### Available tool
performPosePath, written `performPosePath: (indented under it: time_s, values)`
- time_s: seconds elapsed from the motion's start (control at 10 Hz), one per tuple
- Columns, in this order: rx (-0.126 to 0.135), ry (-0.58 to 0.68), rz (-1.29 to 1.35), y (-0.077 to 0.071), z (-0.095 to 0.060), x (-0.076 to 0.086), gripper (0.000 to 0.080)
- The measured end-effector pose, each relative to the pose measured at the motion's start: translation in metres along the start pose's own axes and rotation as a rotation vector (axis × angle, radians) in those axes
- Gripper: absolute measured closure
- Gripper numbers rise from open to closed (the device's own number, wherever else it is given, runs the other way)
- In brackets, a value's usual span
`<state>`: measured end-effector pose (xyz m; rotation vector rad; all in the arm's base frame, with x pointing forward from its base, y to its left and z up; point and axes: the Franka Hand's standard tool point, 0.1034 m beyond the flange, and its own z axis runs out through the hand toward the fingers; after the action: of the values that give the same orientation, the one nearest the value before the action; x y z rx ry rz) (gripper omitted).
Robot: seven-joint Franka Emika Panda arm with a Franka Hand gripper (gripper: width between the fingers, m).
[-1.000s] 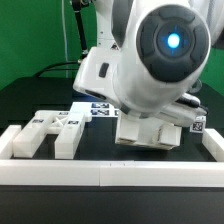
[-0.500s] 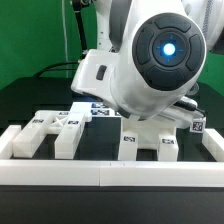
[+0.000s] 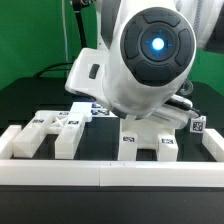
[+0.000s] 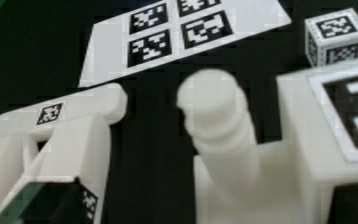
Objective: Assemble chair
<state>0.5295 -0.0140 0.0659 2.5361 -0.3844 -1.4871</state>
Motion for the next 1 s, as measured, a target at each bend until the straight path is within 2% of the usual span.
performPosePath:
  time_s: [0.4,0.6,0.8,0.9,1.0]
  values:
    - [0.003,-0.003,0.005,0.002,0.003,0.004,0.0151]
    - [0.009,0.030,0.005,0.002,-0.001,0.008,0.0151]
    - [0.031,0.153,-0.001,-0.003,-0.014,0.018,0.0151]
    - [0.052,0.256,-0.007,-0.006,-0.023,0.021,0.0151]
    - [0.062,0.321,-0.011,-0.005,-0.024,0.018,0.0151]
